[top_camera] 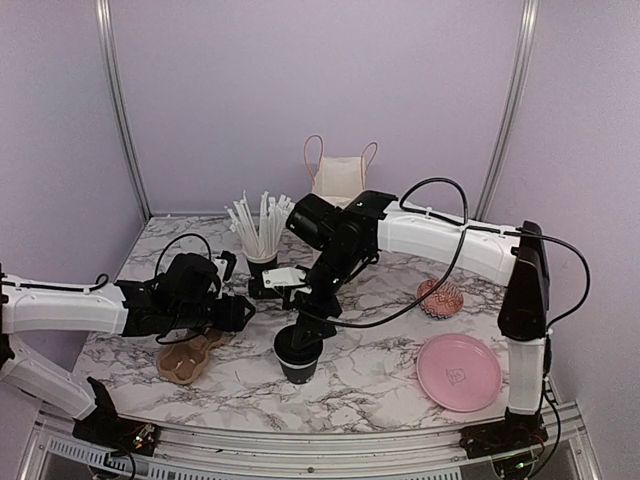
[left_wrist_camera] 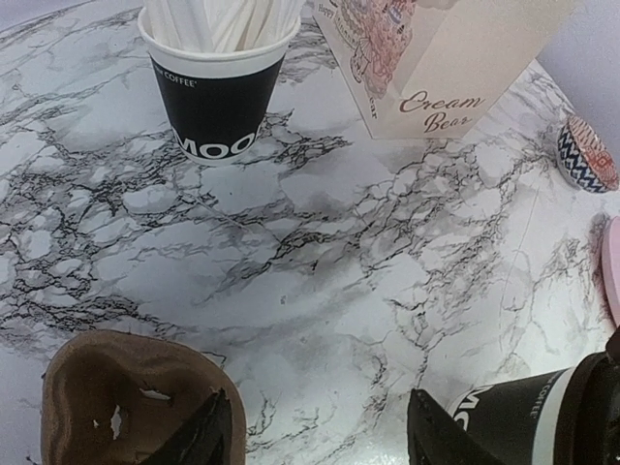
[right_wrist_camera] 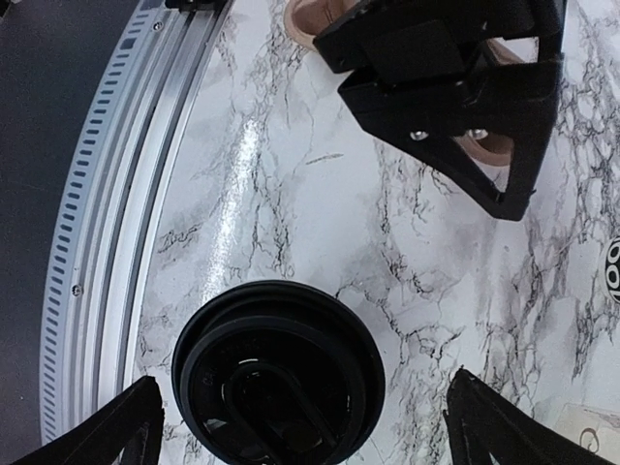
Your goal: Pack the takeout coffee
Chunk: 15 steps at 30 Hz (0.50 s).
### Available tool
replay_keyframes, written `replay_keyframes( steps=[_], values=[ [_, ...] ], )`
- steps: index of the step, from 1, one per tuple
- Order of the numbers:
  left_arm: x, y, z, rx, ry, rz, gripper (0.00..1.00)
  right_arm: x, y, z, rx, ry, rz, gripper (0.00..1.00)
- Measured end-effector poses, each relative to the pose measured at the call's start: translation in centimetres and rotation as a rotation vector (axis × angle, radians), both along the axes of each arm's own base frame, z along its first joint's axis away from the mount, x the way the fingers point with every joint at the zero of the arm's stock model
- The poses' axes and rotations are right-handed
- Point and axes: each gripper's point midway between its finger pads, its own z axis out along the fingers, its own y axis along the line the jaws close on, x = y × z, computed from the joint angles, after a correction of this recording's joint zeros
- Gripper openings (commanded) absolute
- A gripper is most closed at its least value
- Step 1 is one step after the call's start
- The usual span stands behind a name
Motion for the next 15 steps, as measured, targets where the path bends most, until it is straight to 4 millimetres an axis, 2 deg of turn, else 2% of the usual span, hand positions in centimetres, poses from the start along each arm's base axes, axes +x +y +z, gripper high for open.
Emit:
replay_keyframes(
  steps=[3,6,10,13,15],
  values=[
    [0.3,-0.3,1.4,-0.035,0.02,0.035,0.6,0.5,-0.1,0.8,0.028,0.025,-0.011,0.99],
    [-0.4,-0.5,2.7,-0.102,0.053,0.056,0.6,1.7,-1.2,1.0,0.049,0.063,-0.057,0.99],
    [-2.5,-1.9,4.1,-0.208,0.122,0.024,0.6,4.0,-5.0,1.3,0.084,0.122,-0.201,0.98],
    [-4.3,-3.6,4.8,-0.271,0.184,-0.029,0.6,5.3,-7.6,1.3,0.106,0.169,-0.301,0.88],
    [-5.4,-4.6,4.9,-0.297,0.227,-0.057,0.59,5.8,-8.4,0.8,0.112,0.207,-0.339,0.84]
  ],
)
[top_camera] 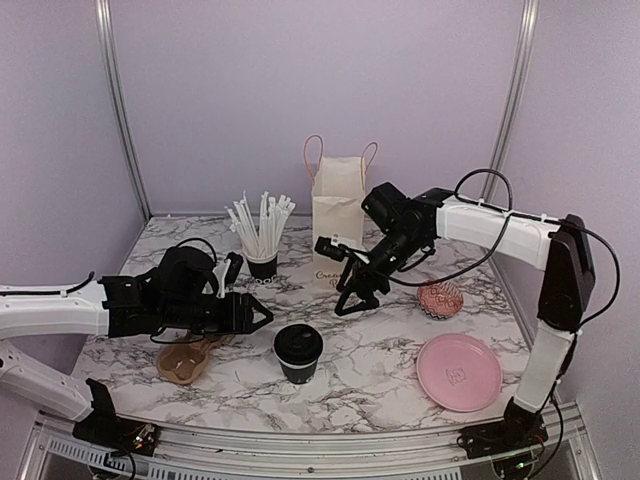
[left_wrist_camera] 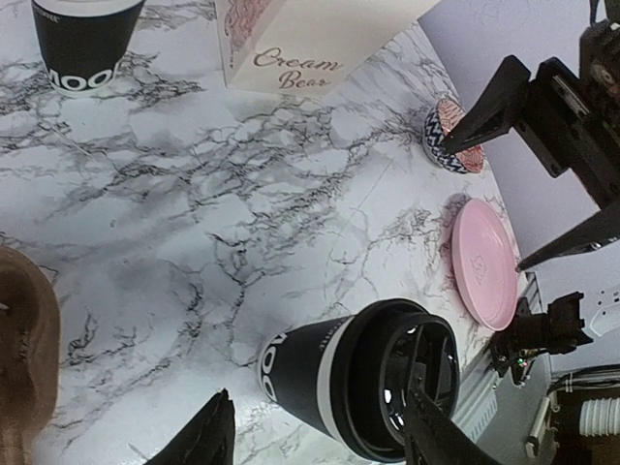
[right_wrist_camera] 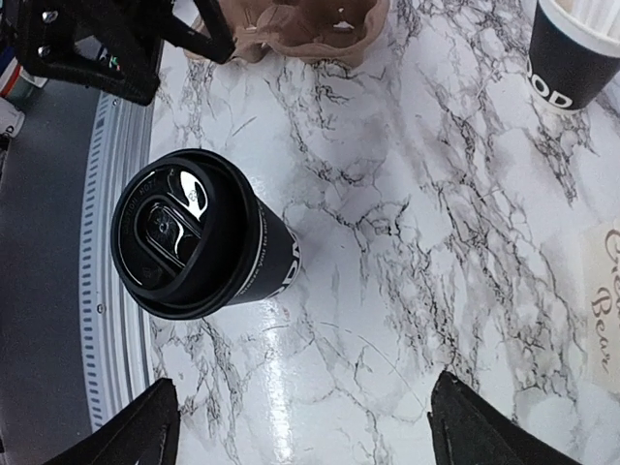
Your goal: Pack the takeout coffee
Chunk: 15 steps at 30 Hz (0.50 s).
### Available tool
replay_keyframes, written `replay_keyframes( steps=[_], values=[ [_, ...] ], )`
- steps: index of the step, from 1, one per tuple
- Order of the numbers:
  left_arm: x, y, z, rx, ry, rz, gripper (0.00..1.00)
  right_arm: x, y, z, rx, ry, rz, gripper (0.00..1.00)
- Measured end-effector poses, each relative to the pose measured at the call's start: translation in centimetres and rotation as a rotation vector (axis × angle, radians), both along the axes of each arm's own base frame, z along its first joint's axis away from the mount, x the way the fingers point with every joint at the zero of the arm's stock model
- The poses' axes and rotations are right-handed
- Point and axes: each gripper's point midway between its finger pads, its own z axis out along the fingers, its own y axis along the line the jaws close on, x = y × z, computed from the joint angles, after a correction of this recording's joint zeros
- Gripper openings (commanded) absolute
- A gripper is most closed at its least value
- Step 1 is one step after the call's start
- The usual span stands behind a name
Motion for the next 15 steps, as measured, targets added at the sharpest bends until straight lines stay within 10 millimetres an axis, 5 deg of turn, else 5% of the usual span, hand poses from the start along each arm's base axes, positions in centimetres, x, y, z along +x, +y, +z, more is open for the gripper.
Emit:
replay_keyframes(
  steps=[15],
  values=[
    [-3.0,-2.2,-1.9,-0.03,0.167,-0.072,0.47,-2.9,1.3,-3.9,0.036,0.276,0.003,0.69]
  ],
)
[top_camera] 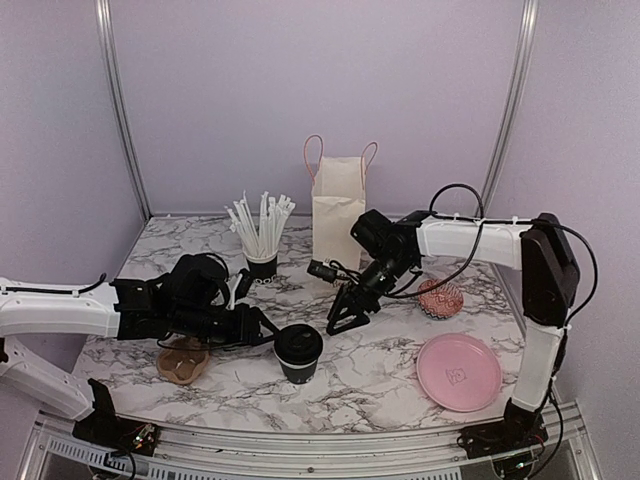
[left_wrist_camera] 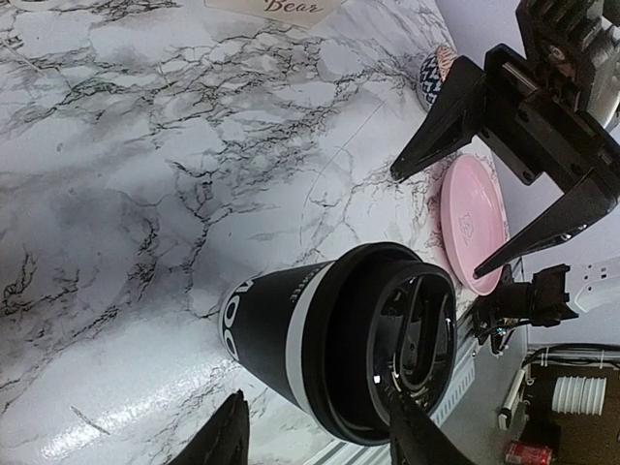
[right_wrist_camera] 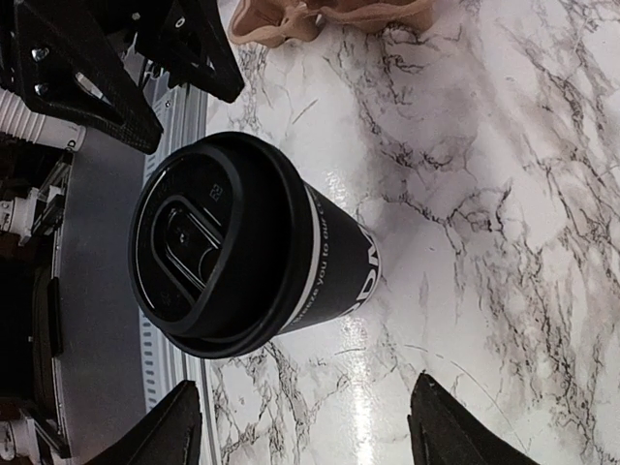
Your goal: Pack the takeout coffee
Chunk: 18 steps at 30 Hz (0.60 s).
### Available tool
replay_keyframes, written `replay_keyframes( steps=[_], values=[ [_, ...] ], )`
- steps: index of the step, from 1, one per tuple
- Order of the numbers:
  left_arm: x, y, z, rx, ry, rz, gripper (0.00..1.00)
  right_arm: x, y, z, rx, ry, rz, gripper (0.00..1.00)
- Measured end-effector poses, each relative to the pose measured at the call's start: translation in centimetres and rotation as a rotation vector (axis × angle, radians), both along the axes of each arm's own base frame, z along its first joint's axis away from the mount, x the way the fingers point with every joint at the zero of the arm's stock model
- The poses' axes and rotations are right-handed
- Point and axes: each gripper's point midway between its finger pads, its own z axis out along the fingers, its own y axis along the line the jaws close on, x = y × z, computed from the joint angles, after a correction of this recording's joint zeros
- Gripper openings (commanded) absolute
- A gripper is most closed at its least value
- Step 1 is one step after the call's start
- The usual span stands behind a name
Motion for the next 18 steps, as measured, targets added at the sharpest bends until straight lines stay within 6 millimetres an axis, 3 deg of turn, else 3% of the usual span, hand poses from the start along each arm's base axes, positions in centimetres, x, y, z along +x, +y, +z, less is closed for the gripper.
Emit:
replay_keyframes(
  steps=[7,18],
  values=[
    [-0.3,-0.2,-0.2,-0.003,0.021,-0.01,0.45,-1.3,1.4,-0.8,-0.006,0.031,0.043,0.64],
    [-0.5,-0.1,-1.3,0.012,0.04,-0.008,0.41,-1.3,2.2,-1.1,-0.008,0.045,0.052,0.6]
  ],
)
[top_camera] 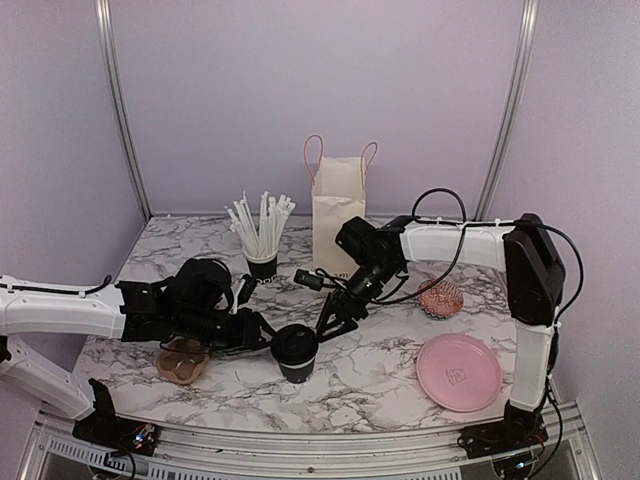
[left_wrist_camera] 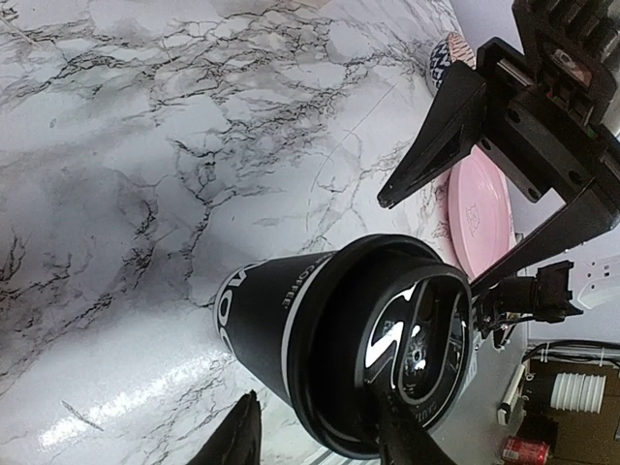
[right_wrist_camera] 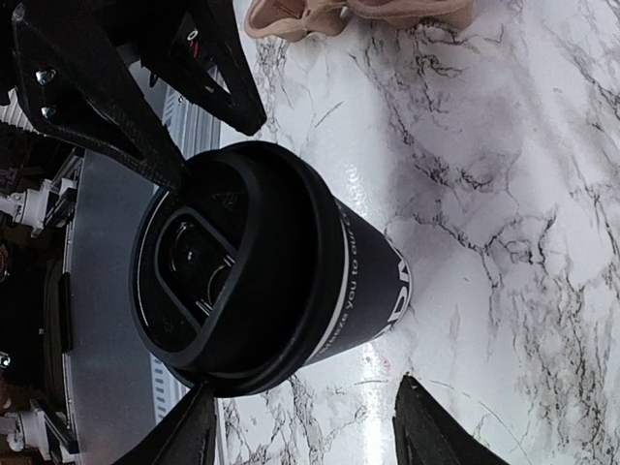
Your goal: Pack the takeout coffee
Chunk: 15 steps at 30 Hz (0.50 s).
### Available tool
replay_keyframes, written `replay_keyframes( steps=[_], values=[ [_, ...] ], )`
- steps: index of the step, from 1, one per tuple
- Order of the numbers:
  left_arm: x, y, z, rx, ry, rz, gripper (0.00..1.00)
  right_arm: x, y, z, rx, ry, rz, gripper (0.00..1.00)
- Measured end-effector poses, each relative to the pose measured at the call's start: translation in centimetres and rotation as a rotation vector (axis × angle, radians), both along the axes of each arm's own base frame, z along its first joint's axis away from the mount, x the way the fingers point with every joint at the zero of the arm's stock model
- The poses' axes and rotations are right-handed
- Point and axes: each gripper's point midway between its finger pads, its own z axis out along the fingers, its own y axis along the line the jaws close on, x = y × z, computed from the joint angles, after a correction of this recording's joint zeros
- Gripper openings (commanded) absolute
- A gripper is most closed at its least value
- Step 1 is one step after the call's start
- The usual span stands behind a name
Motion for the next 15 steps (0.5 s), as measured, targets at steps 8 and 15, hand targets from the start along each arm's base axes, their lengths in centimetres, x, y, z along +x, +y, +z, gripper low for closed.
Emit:
replay_keyframes(
  steps=[8,15],
  values=[
    [0.28,-0.4,-0.19,-0.007,-0.005,0.0,0.4,-0.05,-0.04,-0.09,-0.008,0.01,-0.006,0.59],
    [0.61,-0.92,-0.4,-0.023,-0.019,-0.003,0.41,0.1,-0.19,-0.54,-0.03,0.011,-0.016,0.59]
  ],
)
